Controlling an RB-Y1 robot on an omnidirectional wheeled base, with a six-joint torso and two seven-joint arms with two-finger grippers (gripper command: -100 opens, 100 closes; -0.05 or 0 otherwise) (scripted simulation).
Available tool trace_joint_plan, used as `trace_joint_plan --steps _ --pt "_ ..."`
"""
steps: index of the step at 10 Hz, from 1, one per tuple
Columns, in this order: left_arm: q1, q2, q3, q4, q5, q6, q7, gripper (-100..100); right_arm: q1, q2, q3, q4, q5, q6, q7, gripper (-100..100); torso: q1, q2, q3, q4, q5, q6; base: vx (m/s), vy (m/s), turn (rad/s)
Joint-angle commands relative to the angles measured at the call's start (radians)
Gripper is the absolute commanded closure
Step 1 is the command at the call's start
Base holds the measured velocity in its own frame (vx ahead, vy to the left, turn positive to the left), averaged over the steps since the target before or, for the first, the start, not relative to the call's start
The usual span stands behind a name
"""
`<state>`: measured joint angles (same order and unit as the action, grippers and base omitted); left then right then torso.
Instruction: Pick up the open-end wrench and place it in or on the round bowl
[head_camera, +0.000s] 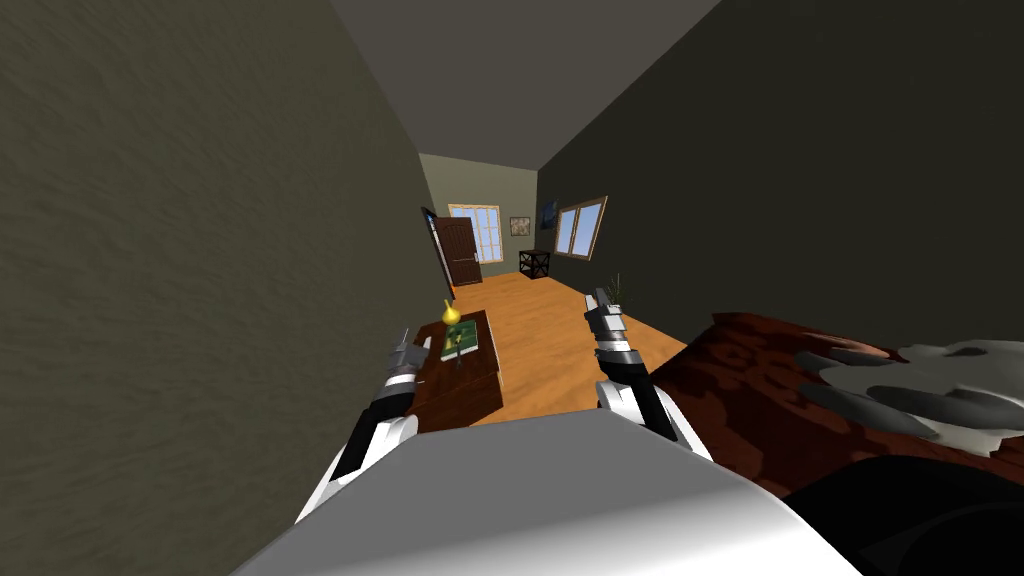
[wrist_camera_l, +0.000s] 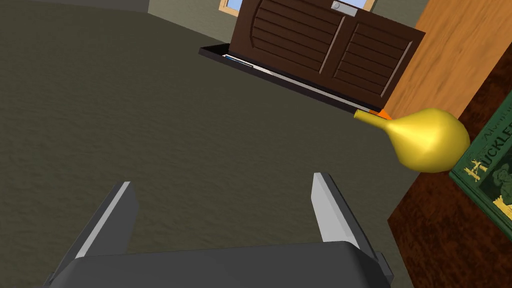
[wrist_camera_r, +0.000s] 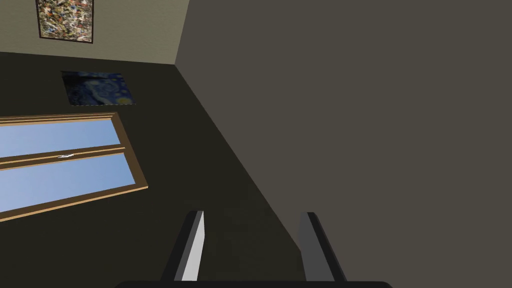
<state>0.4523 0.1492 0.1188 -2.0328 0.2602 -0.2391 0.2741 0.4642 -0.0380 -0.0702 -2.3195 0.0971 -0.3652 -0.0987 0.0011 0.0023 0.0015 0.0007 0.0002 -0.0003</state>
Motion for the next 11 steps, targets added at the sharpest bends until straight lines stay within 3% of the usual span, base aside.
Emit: trace_joint_plan --steps 1,2,3,4,5,7,8,10,11 --pt "0.000 -0.006 0.023 0.050 0.034 0.033 0.015 -100 0.000 0.000 0.000 0.000 0.000 0.000 0.000 0 0.000 0.000 0.000 0.000 0.000 0.000 -0.044 -0.009 -0.255" --pt "0.000 -0.006 0.023 0.068 0.034 0.033 0.015 -100 0.000 0.000 0.000 0.000 0.000 0.000 0.000 0 0.000 0.000 0.000 0.000 0.000 0.001 -0.043 -0.010 -0.100" --pt "-0.005 -0.004 0.051 0.116 0.068 0.068 0.034 -100 0.000 0.000 0.000 0.000 0.000 0.000 0.000 0 0.000 0.000 0.000 0.000 0.000 0.000 -0.048 -0.020 -0.252" --pt "-0.005 -0.004 0.051 0.122 0.068 0.068 0.034 -100 0.000 0.000 0.000 0.000 0.000 0.000 0.000 0 -0.001 0.001 0.000 0.000 0.000 0.000 -0.038 -0.011 -0.104" --pt "-0.011 -0.003 0.081 0.164 0.103 0.103 0.055 -100 0.000 0.000 0.000 0.000 0.000 0.000 0.000 0 0.000 0.000 0.000 0.000 0.000 0.000 -0.036 -0.020 -0.211" --pt "-0.011 -0.003 0.081 0.179 0.103 0.103 0.055 -100 0.000 0.000 0.000 0.000 0.000 0.000 0.000 0 0.000 0.000 0.000 0.000 0.000 0.000 -0.018 -0.007 -0.049" --pt "-0.018 -0.002 0.112 0.216 0.137 0.138 0.076 -100 0.000 0.000 0.000 0.000 0.000 0.000 0.000 0 0.000 -0.001 -0.001 0.000 0.000 0.000 -0.017 -0.015 -0.229" --pt "-0.018 -0.002 0.112 0.237 0.137 0.138 0.076 -100 0.000 0.000 0.000 0.000 0.000 0.000 0.000 0 0.000 -0.001 -0.001 0.000 0.000 0.000 -0.015 -0.008 -0.064" --pt "-0.026 -0.001 0.143 0.282 0.171 0.173 0.100 -100 0.000 0.000 0.000 0.000 0.000 0.000 0.000 0 0.000 -0.002 -0.001 0.000 0.000 0.000 -0.013 -0.016 -0.210"
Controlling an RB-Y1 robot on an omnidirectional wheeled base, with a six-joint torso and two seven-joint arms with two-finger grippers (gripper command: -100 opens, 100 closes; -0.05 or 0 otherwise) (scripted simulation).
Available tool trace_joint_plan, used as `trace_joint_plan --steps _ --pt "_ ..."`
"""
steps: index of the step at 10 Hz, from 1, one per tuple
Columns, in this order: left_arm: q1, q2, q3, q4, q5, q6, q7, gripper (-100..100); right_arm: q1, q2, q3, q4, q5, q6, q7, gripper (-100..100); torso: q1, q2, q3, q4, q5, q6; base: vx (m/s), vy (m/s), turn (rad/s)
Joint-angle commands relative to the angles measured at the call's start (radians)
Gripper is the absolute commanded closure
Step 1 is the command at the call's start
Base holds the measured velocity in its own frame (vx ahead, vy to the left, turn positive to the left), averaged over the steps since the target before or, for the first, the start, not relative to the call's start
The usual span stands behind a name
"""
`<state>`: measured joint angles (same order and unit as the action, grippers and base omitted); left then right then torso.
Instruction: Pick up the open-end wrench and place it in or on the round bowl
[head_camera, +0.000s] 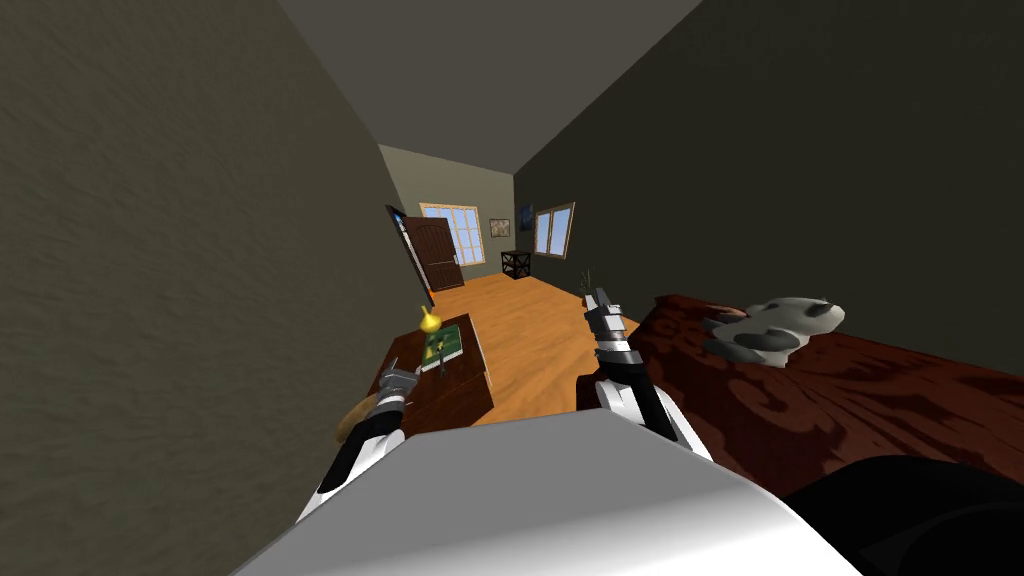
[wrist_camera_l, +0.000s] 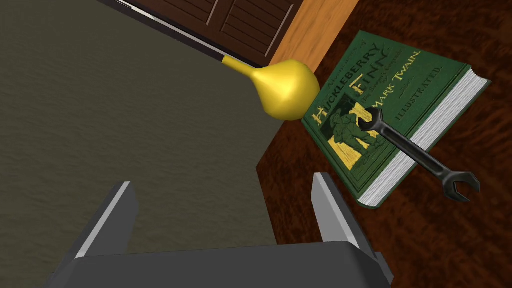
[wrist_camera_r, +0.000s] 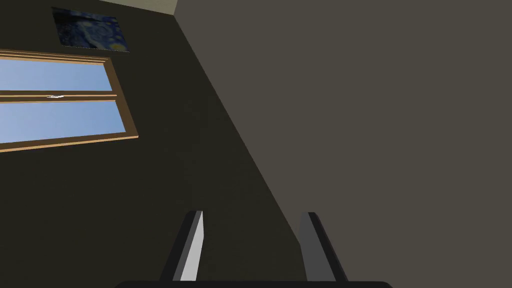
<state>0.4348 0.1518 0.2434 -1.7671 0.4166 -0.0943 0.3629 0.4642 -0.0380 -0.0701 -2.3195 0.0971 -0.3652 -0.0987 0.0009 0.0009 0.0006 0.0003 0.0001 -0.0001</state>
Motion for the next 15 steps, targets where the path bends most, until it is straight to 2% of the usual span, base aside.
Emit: trace_joint_plan --steps 1,2,3,4,5,6,7,8,9,10,11,12,13,14,15 --pt "-0.008 -0.003 0.018 0.031 0.015 0.028 0.011 -100 0.000 0.000 0.000 0.000 0.000 0.000 0.000 0 0.000 0.000 0.000 0.000 0.000 0.000 -0.017 -0.012 -0.148" --pt "-0.016 -0.002 0.050 0.072 0.048 0.063 0.035 -100 0.000 0.000 0.000 0.000 0.000 0.000 0.000 0 0.000 0.000 0.000 0.000 0.000 0.000 -0.015 -0.022 -0.279" --pt "-0.016 -0.002 0.050 0.091 0.048 0.063 0.035 -100 0.000 0.000 0.000 0.000 0.000 0.000 0.000 0 0.000 0.000 0.000 0.000 0.000 0.000 -0.013 -0.015 -0.099" --pt "-0.025 0.001 0.083 0.132 0.081 0.096 0.060 -100 0.000 0.000 0.000 0.000 0.000 0.000 0.000 0 0.000 0.000 0.000 0.000 0.000 -0.001 -0.007 -0.024 -0.232" --pt "-0.025 0.001 0.083 0.151 0.081 0.098 0.060 -100 0.000 0.000 0.000 0.000 0.000 0.000 0.000 0 -0.001 0.000 0.000 0.000 0.000 0.000 -0.006 -0.014 -0.104" --pt "-0.035 0.004 0.115 0.187 0.112 0.132 0.086 -100 0.000 0.000 0.000 0.000 0.000 0.000 0.000 0 0.000 0.000 0.000 0.000 0.000 -0.001 -0.005 -0.015 -0.184" --pt "-0.035 0.004 0.115 0.211 0.112 0.132 0.086 -100 0.000 0.000 0.000 0.000 0.000 0.000 0.000 0 0.000 -0.001 0.000 0.000 0.000 0.000 0.000 -0.008 -0.127" --pt "-0.045 0.008 0.148 0.254 0.142 0.165 0.113 -100 0.000 0.000 0.000 0.000 0.000 0.000 0.000 0 0.001 -0.001 0.000 0.000 0.000 -0.001 0.007 -0.015 -0.239" --pt "-0.045 0.008 0.148 0.272 0.142 0.165 0.113 -100 0.000 0.000 0.000 0.000 0.000 0.000 0.000 0 0.000 -0.001 -0.001 0.000 0.000 0.000 0.010 -0.007 -0.108" --pt "-0.056 0.013 0.181 0.307 0.170 0.197 0.141 -100 0.000 0.000 0.000 0.000 0.000 0.000 0.000 0 0.000 -0.001 -0.001 0.000 0.000 -0.001 0.017 -0.012 -0.189" --pt "-0.056 0.013 0.181 0.331 0.170 0.197 0.141 -100 0.000 0.000 0.000 0.000 0.000 0.000 0.000 0 0.000 -0.002 -0.001 0.000 0.000 0.000 0.015 -0.004 -0.108" --pt "-0.056 0.013 0.181 0.331 0.170 0.197 0.141 -100 0.000 0.000 0.000 0.000 0.000 0.000 0.000 0 0.001 -0.002 -0.001 0.000 0.000 -0.001 0.005 -0.001 0.007" --pt "-0.067 0.021 0.214 0.371 0.197 0.228 0.169 -100 0.000 0.000 0.000 0.000 0.000 0.000 0.000 0 0.001 -0.002 -0.001 0.000 0.000 -0.001 0.015 -0.008 -0.219" --pt "-0.067 0.021 0.214 0.390 0.197 0.228 0.169 -100 0.000 0.000 0.000 0.000 0.000 0.000 0.000 0 0.001 -0.002 -0.001 0.000 0.000 0.000 0.018 -0.001 -0.112" --pt "-0.079 0.029 0.246 0.423 0.223 0.258 0.198 -100 0.000 0.000 0.000 0.000 0.000 0.000 0.000 0 0.001 -0.002 -0.001 0.000 0.000 -0.001 0.028 -0.005 -0.180"
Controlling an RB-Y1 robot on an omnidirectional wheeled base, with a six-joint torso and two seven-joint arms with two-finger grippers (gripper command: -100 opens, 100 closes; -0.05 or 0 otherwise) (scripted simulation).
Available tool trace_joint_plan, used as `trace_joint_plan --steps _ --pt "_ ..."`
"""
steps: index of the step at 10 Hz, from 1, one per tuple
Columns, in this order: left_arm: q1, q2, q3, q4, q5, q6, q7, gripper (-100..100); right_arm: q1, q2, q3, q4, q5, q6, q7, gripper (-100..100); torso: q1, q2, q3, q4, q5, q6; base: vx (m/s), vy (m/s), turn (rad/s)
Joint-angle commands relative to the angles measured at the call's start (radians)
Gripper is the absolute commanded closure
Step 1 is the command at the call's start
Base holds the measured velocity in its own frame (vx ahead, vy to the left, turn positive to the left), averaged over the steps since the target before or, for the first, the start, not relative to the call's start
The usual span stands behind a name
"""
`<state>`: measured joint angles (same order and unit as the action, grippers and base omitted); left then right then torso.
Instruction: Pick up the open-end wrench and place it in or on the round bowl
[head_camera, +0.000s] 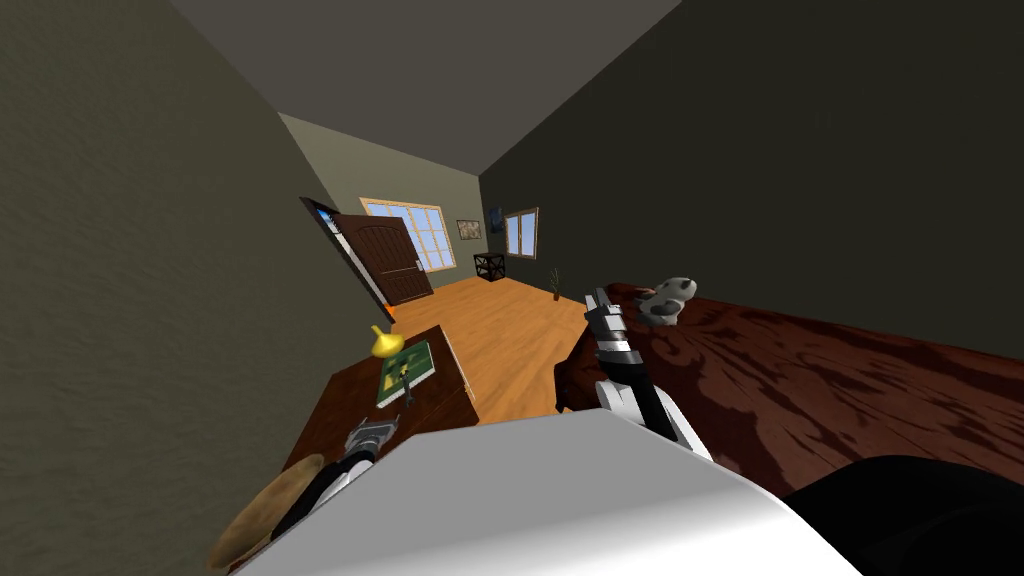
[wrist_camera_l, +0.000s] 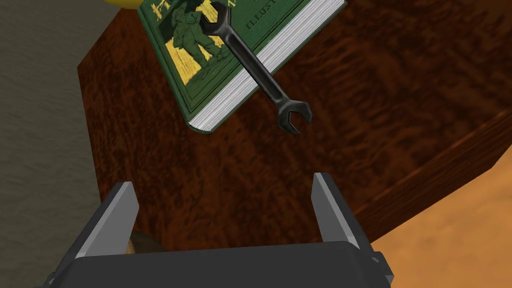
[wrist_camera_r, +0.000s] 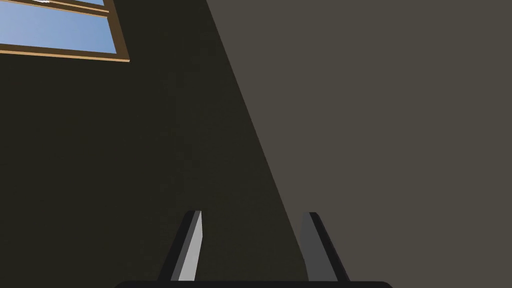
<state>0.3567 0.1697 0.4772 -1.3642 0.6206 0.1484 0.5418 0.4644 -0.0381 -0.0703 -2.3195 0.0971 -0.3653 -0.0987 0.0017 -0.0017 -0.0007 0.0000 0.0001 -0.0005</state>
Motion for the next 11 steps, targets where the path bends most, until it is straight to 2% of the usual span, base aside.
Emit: trace_joint_plan --steps 1,3,4,5,6,7,8,9,10,11 --pt "-0.001 0.011 0.012 0.045 0.019 0.015 0.019 -100 0.000 0.000 0.000 0.000 0.000 0.000 0.000 0 0.000 0.000 0.000 0.000 0.000 0.000 0.025 0.003 -0.095" --pt "-0.025 0.033 0.073 0.130 0.064 0.069 0.077 -100 0.000 0.000 0.000 0.000 0.000 0.000 0.000 0 0.001 0.000 0.000 0.000 0.000 0.000 0.045 0.005 -0.217" --pt "-0.025 0.033 0.075 0.155 0.064 0.070 0.077 -100 0.000 0.000 0.000 0.000 0.000 0.000 0.000 0 0.001 -0.002 -0.001 0.000 0.000 0.000 0.050 0.005 -0.100" --pt "-0.038 0.045 0.099 0.208 0.083 0.095 0.106 -100 0.000 0.000 0.000 0.000 0.000 0.000 0.000 0 0.001 -0.001 -0.001 -0.001 0.000 -0.001 0.050 0.009 -0.171" --pt "-0.038 0.045 0.105 0.208 0.083 0.095 0.106 -100 0.000 0.000 0.000 0.000 0.000 0.000 0.000 0 0.001 -0.002 -0.001 0.000 0.000 0.000 0.039 0.010 -0.077" --pt "-0.050 0.057 0.134 0.248 0.101 0.118 0.135 -100 0.000 0.000 0.000 0.000 0.000 0.000 0.000 0 0.000 -0.001 -0.001 0.000 0.000 -0.001 0.053 0.003 -0.124" --pt "-0.050 0.057 0.134 0.258 0.101 0.118 0.135 -100 0.000 0.000 0.000 0.000 0.000 0.000 0.000 0 0.000 -0.002 -0.001 0.000 0.000 0.000 0.043 0.011 -0.074" --pt "-0.063 0.070 0.161 0.289 0.117 0.139 0.163 -100 0.000 0.000 0.000 0.000 0.000 0.000 0.000 0 0.000 -0.001 -0.001 0.000 0.000 -0.001 0.045 0.003 -0.165" --pt "-0.063 0.070 0.161 0.306 0.117 0.139 0.163 -100 0.000 0.000 0.000 0.000 0.000 0.000 0.000 0 0.000 -0.002 -0.001 0.000 0.000 0.000 0.047 0.014 -0.068" --pt "-0.076 0.082 0.188 0.344 0.131 0.159 0.190 -100 0.000 0.000 0.000 0.000 0.000 0.000 0.000 0 0.001 -0.001 -0.001 0.000 0.000 -0.001 0.068 0.018 -0.122"
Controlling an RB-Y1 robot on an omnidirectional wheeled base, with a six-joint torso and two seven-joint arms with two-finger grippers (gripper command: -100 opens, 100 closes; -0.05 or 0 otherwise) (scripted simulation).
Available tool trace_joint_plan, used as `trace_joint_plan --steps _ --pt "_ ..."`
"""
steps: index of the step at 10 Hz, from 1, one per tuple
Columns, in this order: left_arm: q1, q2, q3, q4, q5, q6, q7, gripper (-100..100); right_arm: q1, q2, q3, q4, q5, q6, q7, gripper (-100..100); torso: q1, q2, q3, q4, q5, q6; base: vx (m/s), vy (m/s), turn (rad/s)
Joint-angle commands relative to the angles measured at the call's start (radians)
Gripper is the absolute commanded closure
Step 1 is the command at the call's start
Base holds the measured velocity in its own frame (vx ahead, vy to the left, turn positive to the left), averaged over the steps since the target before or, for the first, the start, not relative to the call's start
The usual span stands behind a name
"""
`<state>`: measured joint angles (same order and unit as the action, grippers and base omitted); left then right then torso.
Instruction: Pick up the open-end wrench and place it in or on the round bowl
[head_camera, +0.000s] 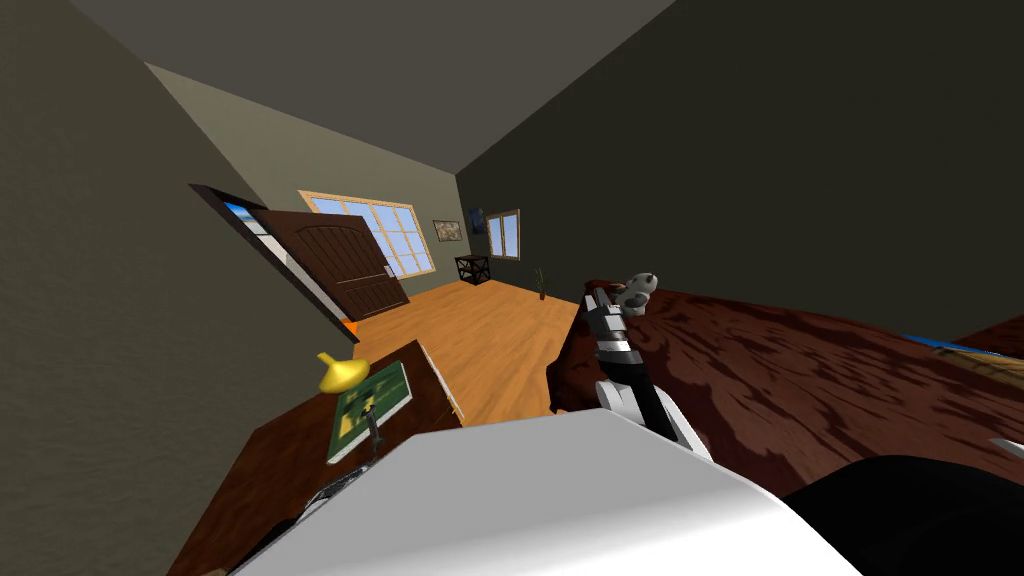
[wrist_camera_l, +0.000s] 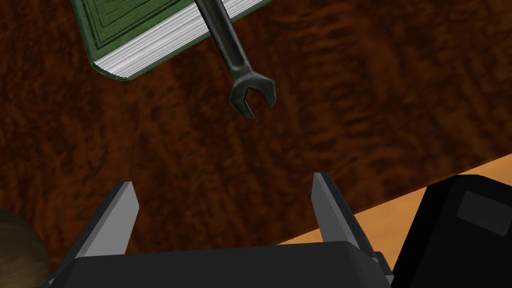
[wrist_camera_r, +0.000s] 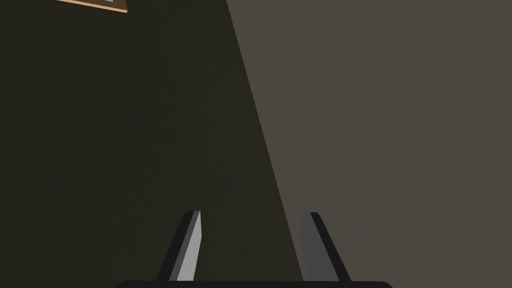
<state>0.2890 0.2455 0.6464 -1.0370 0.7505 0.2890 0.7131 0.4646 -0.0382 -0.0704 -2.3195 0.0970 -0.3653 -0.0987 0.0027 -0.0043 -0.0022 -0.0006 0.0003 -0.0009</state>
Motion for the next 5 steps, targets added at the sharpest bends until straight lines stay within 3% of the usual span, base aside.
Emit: trace_joint_plan --steps 1,2,3,5 --pt "-0.020 0.018 0.044 0.050 0.013 0.036 0.046 -100 0.000 0.000 0.000 0.000 0.000 0.000 0.000 0 0.000 0.000 0.000 0.000 0.000 0.000 0.091 0.024 -0.183" --pt "-0.033 0.029 0.067 0.090 0.023 0.052 0.072 -100 0.000 0.000 0.000 0.000 0.000 0.000 0.000 0 0.000 -0.001 -0.001 0.000 0.000 0.000 0.099 0.048 -0.168" --pt "-0.033 0.029 0.067 0.107 0.023 0.052 0.072 -100 0.000 0.000 0.000 0.000 0.000 0.000 0.000 0 0.002 -0.002 -0.001 -0.001 0.000 0.000 0.075 0.037 -0.037" --pt "-0.056 0.049 0.110 0.168 0.039 0.078 0.120 -100 0.000 0.000 0.000 0.000 0.000 0.000 0.000 0 0.000 -0.001 -0.001 0.000 0.000 0.000 0.087 0.025 -0.089"
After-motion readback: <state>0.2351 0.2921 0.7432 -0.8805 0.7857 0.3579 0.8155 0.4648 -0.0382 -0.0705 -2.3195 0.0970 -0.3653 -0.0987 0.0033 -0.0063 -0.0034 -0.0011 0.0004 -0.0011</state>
